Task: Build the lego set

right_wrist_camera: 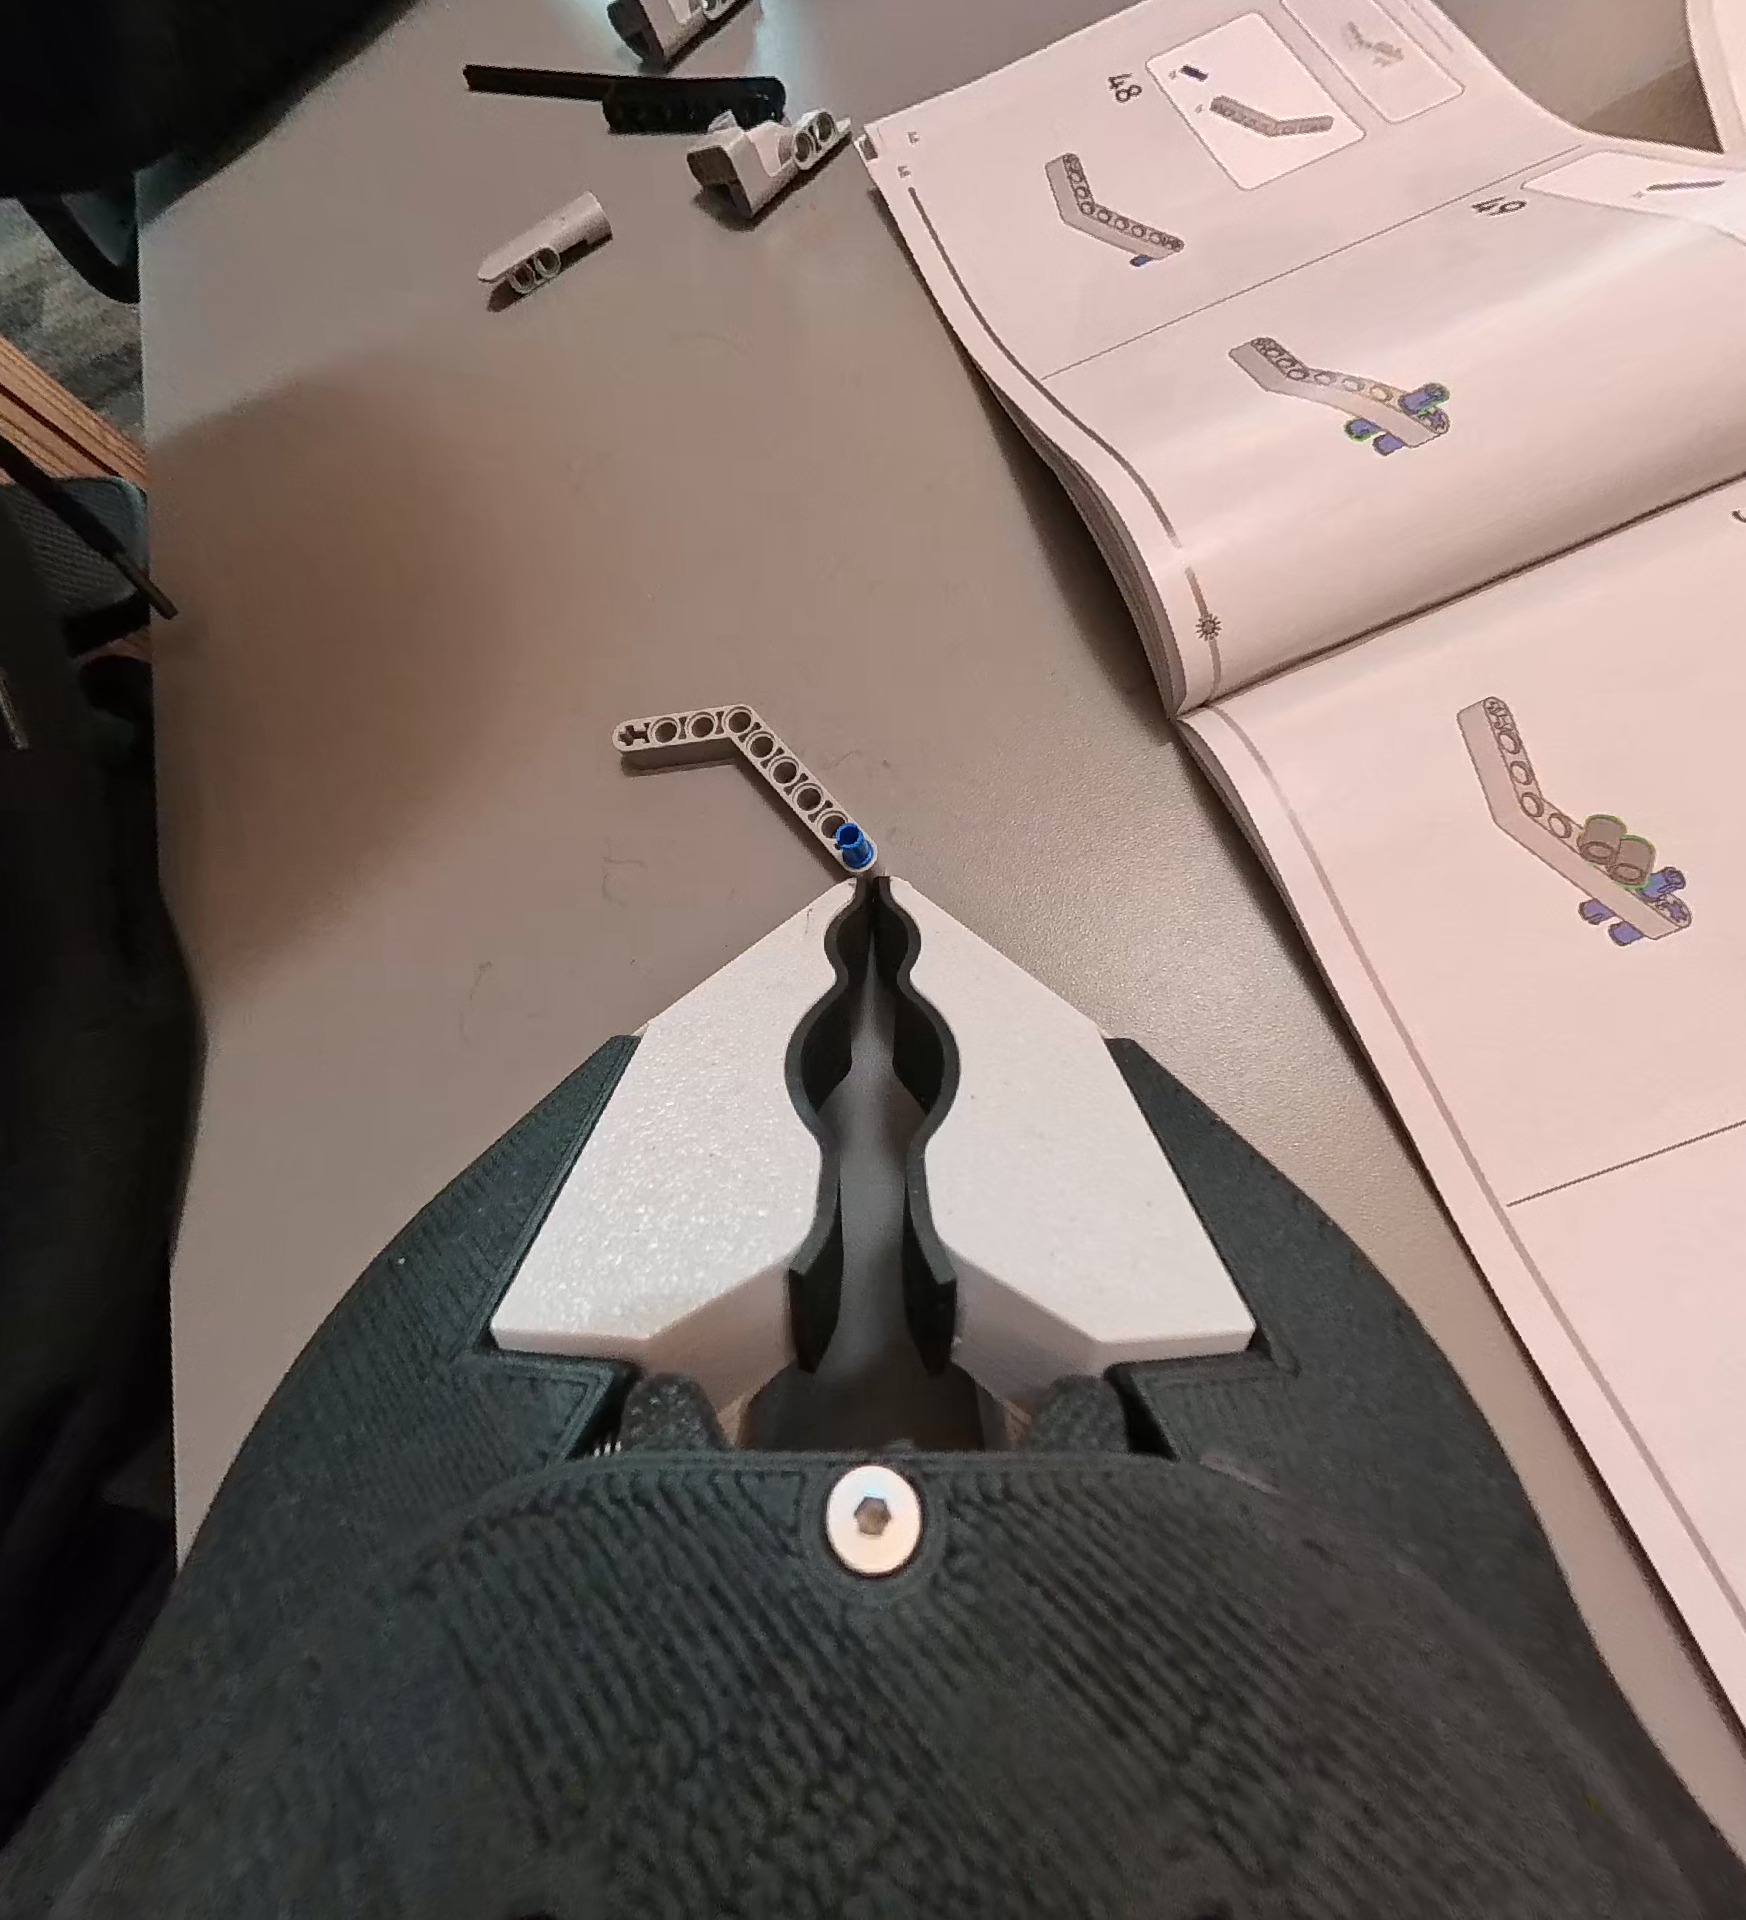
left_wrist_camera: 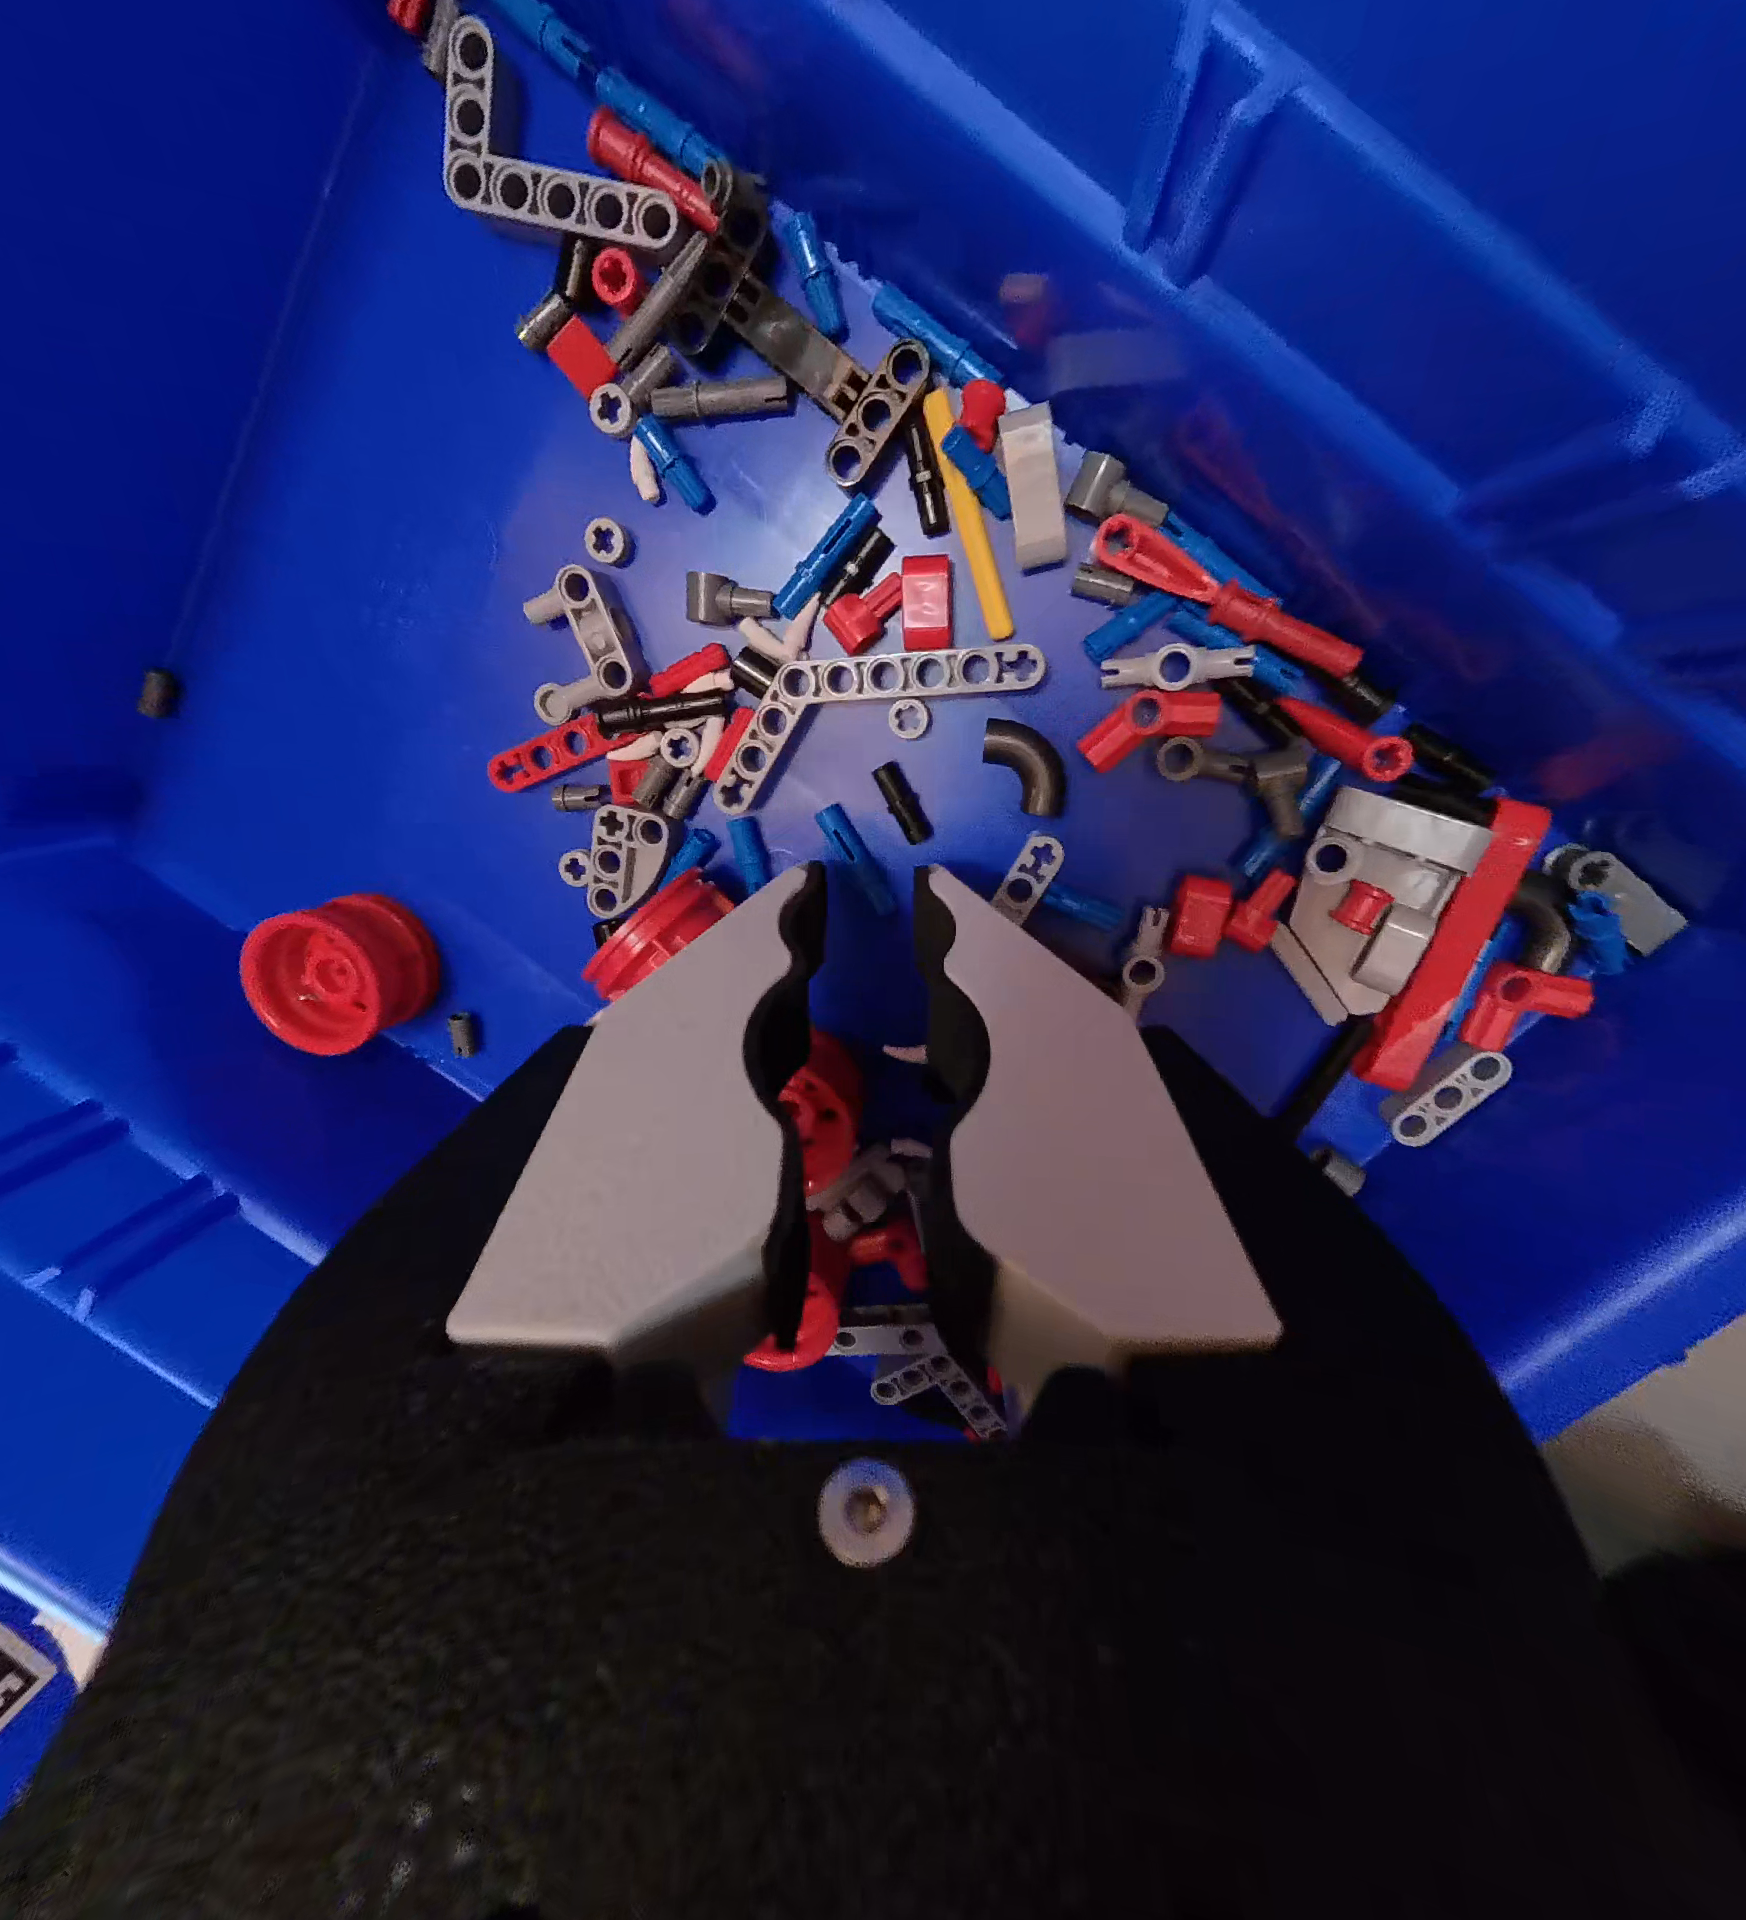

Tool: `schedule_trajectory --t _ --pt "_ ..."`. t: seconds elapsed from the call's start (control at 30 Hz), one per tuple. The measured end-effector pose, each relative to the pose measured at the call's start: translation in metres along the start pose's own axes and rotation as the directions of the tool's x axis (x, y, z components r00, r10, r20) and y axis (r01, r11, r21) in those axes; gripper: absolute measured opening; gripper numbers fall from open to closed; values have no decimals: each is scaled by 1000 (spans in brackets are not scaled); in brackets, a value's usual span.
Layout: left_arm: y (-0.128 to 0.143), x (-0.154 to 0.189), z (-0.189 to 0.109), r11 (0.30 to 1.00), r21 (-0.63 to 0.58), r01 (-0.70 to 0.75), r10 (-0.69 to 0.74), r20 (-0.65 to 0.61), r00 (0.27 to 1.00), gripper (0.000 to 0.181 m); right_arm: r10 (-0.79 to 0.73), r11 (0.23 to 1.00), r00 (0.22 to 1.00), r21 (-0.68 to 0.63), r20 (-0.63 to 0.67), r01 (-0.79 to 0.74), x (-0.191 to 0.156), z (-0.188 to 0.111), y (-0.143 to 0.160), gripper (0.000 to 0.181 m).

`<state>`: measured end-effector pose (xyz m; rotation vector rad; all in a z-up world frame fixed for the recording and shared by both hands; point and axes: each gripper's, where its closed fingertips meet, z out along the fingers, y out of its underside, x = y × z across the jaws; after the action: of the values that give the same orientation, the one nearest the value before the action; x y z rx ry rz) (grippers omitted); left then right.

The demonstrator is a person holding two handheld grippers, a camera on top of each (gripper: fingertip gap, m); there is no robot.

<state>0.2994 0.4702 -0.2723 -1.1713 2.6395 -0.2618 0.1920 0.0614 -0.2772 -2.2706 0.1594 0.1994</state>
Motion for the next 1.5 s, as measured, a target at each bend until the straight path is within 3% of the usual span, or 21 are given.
schedule_trajectory --t 0.03,0.33,0.5,0.63,0.73,0.8,0.9,0.97,1.07,1.23,1.37,1.5 --pt "1 0 1 1000 -8 6 -6 0 1000 14 0 1000 1000 0 0 0 0 0 0 0" --pt "-1 6 0 1000 -17 -15 15 -15 1000 2 1 1000 1000 0 0 -1 0 0 0 0" --pt "-25 8 -61 990 126 -62 46 129 991 2 -16 1000 999 2 -37 16 3 -1 0 3" --pt "-58 58 -129 946 275 -171 102 250 963 2 -106 993 990 32 -96 109 0 -5 -4 21" --pt "-86 125 -153 881 385 -274 192 238 952 2 -114 972 986 193 -123 136 -6 -23 -27 22" --pt "-104 178 -148 836 452 -312 265 165 950 2 -146 928 978 323 -149 187 -14 -39 -48 18" --pt "-132 254 -113 800 505 -324 354 39 935 2 -272 847 951 434 -146 309 -40 -45 -67 16" --pt "-147 295 -87 793 512 -331 397 -22 918 2 -329 844 931 394 -156 364 -44 -40 -67 16" --pt "-162 334 -62 771 497 -398 461 -5 887 2 -371 842 916 359 -156 402 -45 -39 -69 17" --pt "-186 361 -58 738 493 -461 476 104 873 2 -335 898 931 250 -149 363 -35 -41 -57 14" --pt "-195 367 -63 720 468 -512 480 196 855 2 -346 880 917 272 -196 390 -33 -49 -59 2" --pt "-203 365 -68 713 451 -537 462 274 844 2 -296 903 930 254 -219 348 -20 -60 -57 0"
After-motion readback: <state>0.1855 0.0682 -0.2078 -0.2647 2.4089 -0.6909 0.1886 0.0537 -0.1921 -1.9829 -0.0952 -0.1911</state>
